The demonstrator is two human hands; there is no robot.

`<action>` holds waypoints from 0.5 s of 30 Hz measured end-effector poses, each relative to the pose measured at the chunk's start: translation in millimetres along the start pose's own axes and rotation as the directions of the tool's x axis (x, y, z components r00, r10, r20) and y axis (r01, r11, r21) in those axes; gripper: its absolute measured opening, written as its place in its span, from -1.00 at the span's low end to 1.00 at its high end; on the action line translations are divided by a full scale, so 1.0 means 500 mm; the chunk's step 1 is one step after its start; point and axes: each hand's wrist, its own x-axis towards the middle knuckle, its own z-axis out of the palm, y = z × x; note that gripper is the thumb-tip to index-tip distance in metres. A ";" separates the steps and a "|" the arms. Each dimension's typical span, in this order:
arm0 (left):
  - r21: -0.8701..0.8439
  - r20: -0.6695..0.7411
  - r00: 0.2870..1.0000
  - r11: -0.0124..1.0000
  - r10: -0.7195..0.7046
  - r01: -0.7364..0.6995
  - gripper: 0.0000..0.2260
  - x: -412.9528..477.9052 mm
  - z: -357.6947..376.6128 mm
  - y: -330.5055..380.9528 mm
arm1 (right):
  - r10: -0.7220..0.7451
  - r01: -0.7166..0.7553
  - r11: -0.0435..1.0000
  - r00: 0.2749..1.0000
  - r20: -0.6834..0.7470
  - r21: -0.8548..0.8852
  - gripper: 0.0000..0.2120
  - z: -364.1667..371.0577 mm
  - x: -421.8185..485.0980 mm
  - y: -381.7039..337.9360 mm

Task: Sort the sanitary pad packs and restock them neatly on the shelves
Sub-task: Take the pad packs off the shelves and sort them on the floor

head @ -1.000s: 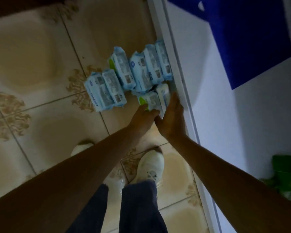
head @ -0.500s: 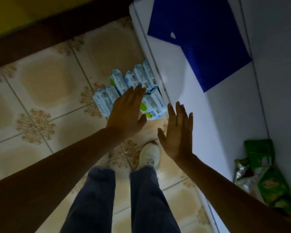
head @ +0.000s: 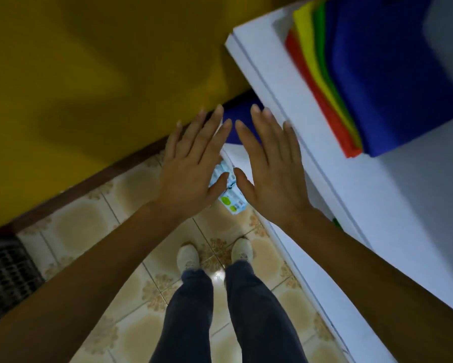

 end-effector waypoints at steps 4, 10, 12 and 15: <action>0.002 -0.067 0.995 0.997 0.071 -0.071 -0.38 0.056 -0.168 0.058 | 0.045 -0.052 0.993 0.997 -0.067 -0.108 -0.39 -0.179 0.016 -0.043; -0.023 -0.168 0.946 0.958 0.277 -0.285 -0.37 0.181 -0.322 0.195 | 0.086 -0.151 0.932 0.975 -0.203 -0.330 -0.41 -0.440 0.006 -0.034; -0.036 -0.186 0.924 0.938 0.333 -0.346 -0.38 0.218 -0.359 0.256 | 0.094 -0.205 0.897 0.954 -0.285 -0.392 -0.42 -0.524 0.002 -0.030; 0.004 -0.205 0.878 0.897 0.433 -0.442 -0.37 0.262 -0.406 0.355 | 0.098 -0.282 0.840 0.919 -0.382 -0.463 -0.42 -0.633 -0.024 -0.018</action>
